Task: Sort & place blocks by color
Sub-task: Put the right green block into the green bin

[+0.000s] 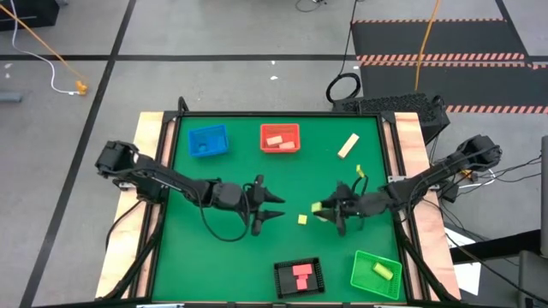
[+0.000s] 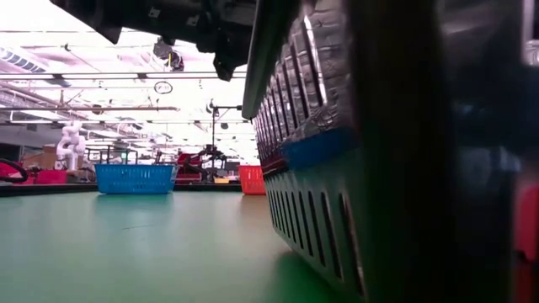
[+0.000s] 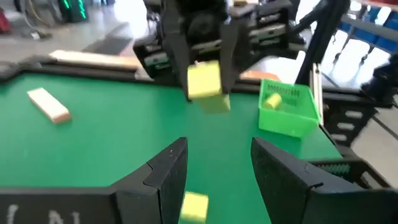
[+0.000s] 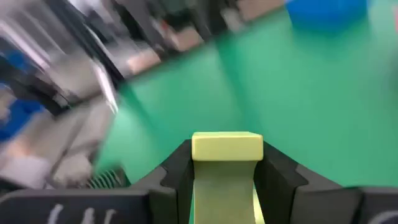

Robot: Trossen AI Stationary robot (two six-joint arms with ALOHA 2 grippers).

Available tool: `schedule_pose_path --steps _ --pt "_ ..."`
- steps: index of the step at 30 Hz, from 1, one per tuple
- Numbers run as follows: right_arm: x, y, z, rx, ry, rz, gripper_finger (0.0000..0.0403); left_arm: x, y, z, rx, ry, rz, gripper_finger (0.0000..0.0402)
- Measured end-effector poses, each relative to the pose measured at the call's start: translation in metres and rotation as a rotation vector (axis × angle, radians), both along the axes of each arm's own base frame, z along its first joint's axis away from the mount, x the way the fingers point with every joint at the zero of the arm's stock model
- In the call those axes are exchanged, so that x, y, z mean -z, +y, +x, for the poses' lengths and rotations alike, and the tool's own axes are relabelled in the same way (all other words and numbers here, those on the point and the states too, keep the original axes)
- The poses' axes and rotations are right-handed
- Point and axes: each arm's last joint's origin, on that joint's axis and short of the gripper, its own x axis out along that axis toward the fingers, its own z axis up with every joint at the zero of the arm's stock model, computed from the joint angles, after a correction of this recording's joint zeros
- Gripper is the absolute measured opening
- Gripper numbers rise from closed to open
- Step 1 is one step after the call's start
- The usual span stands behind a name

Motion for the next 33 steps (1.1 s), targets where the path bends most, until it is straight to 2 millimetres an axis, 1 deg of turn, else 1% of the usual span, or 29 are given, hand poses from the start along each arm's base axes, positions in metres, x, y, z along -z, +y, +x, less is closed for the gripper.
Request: schedule_pose_path --steps 5,8,11,16,19,23,26,29,33 --pt "-0.026 0.001 0.006 0.016 -0.273 -0.199 0.0112 0.003 -0.003 0.009 -0.048 -0.128 -0.009 0.0177" --pt "-0.03 0.004 0.011 0.019 -0.362 -0.285 0.0112 0.005 -0.003 0.013 -0.072 -0.204 -0.025 0.0177" --pt "-0.028 0.006 0.017 0.026 -0.415 -0.322 0.0112 0.009 -0.003 0.017 -0.077 -0.233 -0.008 0.0177" --pt "-0.013 0.007 0.029 0.042 -0.409 -0.346 0.0112 0.01 -0.004 0.017 -0.074 -0.254 0.01 0.0177" --pt "-0.009 0.008 0.043 0.057 -0.399 -0.352 0.0112 0.011 -0.005 0.017 -0.067 -0.252 0.022 0.0177" --pt "-0.01 0.013 0.069 0.064 -0.382 -0.414 0.0112 0.011 -0.011 0.016 -0.023 -0.249 0.08 0.0177" --pt "-0.011 0.015 0.083 0.06 -0.366 -0.459 0.0112 0.014 -0.016 0.015 -0.003 -0.228 0.12 0.0178" --pt "-0.015 0.017 0.09 0.058 -0.377 -0.483 0.0112 0.013 -0.021 0.014 0.005 -0.234 0.125 0.0178" --pt "-0.02 0.019 0.095 0.013 -0.407 -0.478 0.0112 0.013 -0.022 0.014 0.018 -0.238 0.123 0.0191"
